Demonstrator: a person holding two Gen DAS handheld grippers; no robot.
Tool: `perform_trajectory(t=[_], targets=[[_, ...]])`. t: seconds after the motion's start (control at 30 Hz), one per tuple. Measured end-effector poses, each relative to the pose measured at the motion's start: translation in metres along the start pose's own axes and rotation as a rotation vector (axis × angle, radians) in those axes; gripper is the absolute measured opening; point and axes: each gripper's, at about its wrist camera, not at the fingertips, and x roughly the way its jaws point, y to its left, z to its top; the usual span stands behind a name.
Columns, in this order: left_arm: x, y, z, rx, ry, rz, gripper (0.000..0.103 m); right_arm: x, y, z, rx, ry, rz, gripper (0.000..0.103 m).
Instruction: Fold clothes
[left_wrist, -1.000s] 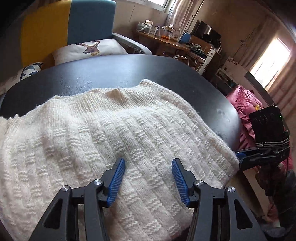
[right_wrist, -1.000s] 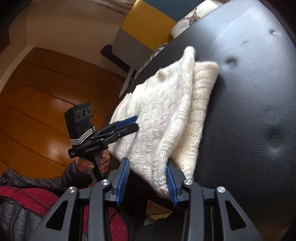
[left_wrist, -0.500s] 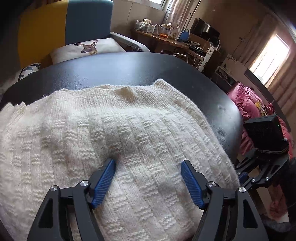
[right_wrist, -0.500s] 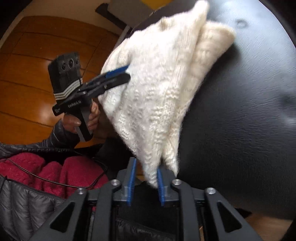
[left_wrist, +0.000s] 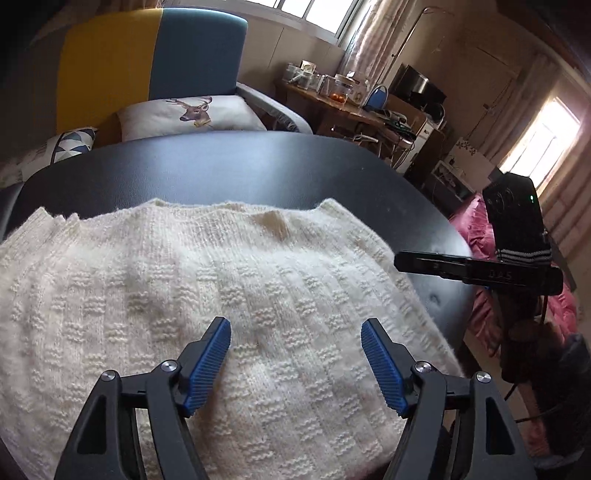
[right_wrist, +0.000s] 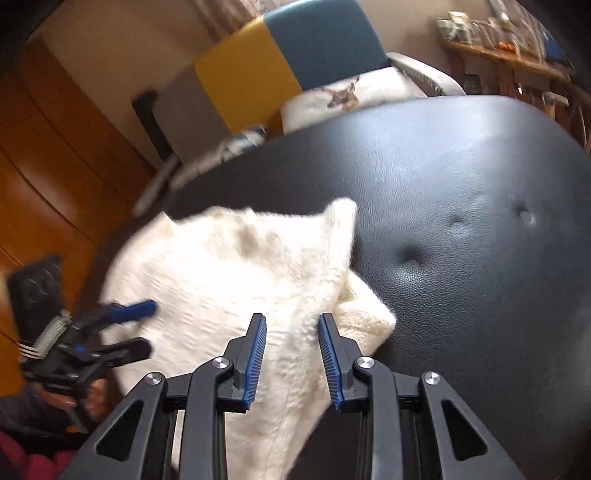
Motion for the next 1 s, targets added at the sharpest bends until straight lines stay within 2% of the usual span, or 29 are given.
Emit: perform_trajectory(t=[0.03, 0.1, 0.2, 0.33, 0.4, 0.5, 0.6, 0.67, 0.7, 0.8, 0.93, 1.0], targets=[[0.007, 0.003, -0.003, -0.008, 0.024, 0.000, 0.075, 0.009, 0.009, -0.001, -0.092, 0.021, -0.101, 0.026], [0.010, 0.004, -0.007, -0.023, 0.024, -0.001, 0.075, 0.015, 0.033, -0.018, -0.333, 0.021, -0.286, 0.024], [0.013, 0.000, -0.008, -0.054, 0.029, -0.016, 0.075, 0.015, 0.013, -0.017, -0.291, 0.036, -0.354, 0.026], [0.018, -0.011, -0.011, -0.072, 0.028, -0.011, 0.075, 0.013, 0.003, -0.012, -0.284, 0.033, -0.383, 0.029], [0.020, -0.014, -0.012, -0.088, 0.026, -0.019, 0.081, 0.016, -0.003, -0.005, -0.234, 0.030, -0.357, 0.029], [0.017, -0.015, -0.012, -0.110, 0.015, -0.047, 0.083, 0.012, -0.010, 0.004, -0.154, 0.020, -0.313, 0.030], [-0.002, -0.004, -0.012, -0.152, -0.020, -0.088, 0.083, -0.005, 0.009, 0.007, -0.168, -0.049, -0.304, 0.030], [-0.027, 0.007, -0.013, -0.177, -0.079, -0.081, 0.083, -0.018, 0.030, 0.010, -0.189, -0.106, -0.271, 0.030], [-0.042, 0.015, -0.015, -0.185, -0.114, -0.060, 0.083, -0.025, 0.040, 0.011, -0.200, -0.135, -0.255, 0.033], [-0.092, 0.050, -0.027, -0.226, -0.216, 0.009, 0.083, -0.009, 0.076, 0.013, -0.196, -0.127, -0.120, 0.034], [-0.141, 0.122, -0.051, -0.326, -0.271, 0.165, 0.088, 0.011, 0.124, 0.016, -0.190, -0.116, 0.060, 0.034], [-0.158, 0.157, -0.065, -0.381, -0.277, 0.216, 0.088, 0.031, 0.143, 0.017, -0.221, -0.084, 0.049, 0.034]])
